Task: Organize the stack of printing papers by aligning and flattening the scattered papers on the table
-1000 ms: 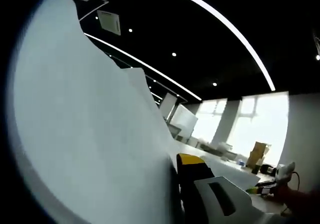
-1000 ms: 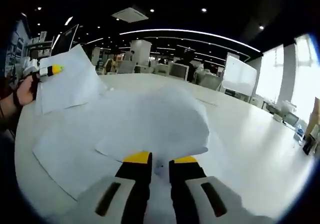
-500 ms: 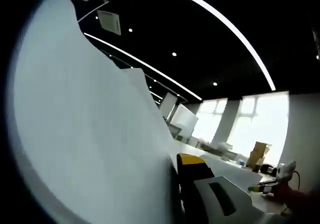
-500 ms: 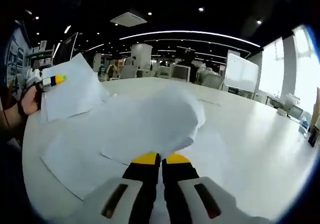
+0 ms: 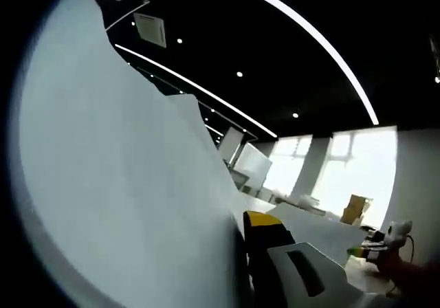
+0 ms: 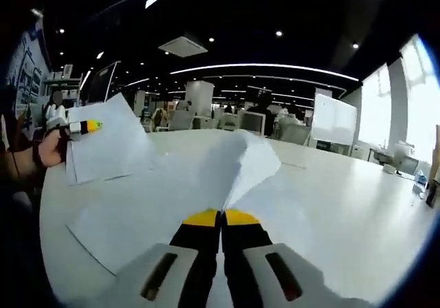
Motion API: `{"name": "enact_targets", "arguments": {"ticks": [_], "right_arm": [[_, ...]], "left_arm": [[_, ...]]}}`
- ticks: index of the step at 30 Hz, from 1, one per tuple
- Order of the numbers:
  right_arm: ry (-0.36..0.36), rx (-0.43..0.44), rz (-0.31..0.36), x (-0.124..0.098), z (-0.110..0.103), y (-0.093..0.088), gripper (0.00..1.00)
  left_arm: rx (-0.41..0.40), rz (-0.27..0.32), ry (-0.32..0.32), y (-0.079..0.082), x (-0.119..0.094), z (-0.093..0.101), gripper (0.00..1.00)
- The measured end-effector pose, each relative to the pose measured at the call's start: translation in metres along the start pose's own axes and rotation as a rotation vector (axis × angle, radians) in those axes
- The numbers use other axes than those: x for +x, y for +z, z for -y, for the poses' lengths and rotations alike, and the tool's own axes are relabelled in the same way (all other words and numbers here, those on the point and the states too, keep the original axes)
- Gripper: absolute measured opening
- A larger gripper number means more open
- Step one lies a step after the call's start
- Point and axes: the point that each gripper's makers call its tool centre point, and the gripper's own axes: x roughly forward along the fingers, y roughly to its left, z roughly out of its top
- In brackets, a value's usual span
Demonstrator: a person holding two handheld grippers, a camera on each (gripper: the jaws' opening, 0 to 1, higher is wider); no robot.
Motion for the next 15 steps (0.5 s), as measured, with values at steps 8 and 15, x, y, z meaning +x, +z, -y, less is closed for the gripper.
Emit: {"name": "enact_targets", "arguments": {"ticks": [8,15], "right_arm": [[0.026,0.03,0.063,-0.004,-0.002,0.011,0.0],[0.035,0.064,0.081,-0.005,-0.001,0.014,0.0]], "left_arm": [[0.003,-0.003,0.001,-0.001,0.0,0.0,0.13],[0.004,-0.006,0.0,-0.001,0.0,0.001,0.13]]}}
